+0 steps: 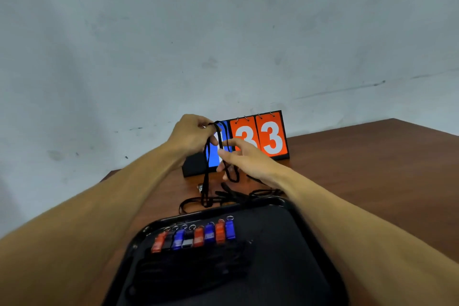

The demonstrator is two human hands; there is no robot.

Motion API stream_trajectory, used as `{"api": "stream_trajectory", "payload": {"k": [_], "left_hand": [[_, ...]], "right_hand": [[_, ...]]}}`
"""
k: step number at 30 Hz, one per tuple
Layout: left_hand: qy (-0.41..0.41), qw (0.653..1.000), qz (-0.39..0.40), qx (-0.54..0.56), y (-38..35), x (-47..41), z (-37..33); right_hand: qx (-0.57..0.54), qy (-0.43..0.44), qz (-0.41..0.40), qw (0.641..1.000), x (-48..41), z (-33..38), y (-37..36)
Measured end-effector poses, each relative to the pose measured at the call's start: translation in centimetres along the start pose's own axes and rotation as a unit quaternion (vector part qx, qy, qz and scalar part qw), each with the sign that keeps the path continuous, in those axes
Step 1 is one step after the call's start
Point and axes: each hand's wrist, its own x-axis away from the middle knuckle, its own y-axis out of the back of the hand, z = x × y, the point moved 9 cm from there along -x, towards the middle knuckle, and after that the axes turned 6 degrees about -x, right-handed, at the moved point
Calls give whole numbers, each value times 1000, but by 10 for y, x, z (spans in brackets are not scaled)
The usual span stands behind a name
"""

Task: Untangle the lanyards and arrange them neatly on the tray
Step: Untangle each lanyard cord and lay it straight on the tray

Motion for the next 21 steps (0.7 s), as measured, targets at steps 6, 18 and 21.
{"api": "stream_trajectory", "payload": {"k": [6,18,21], "left_hand": [[-2,997,64,-39,11,34,-18],[52,989,95,100,30,89,-52],[49,992,93,66,43,102,-53]], "right_hand": [[28,42,29,998,30,13,2],[90,30,143,985,91,39,-49],[114,30,150,982,103,46,-55]]}}
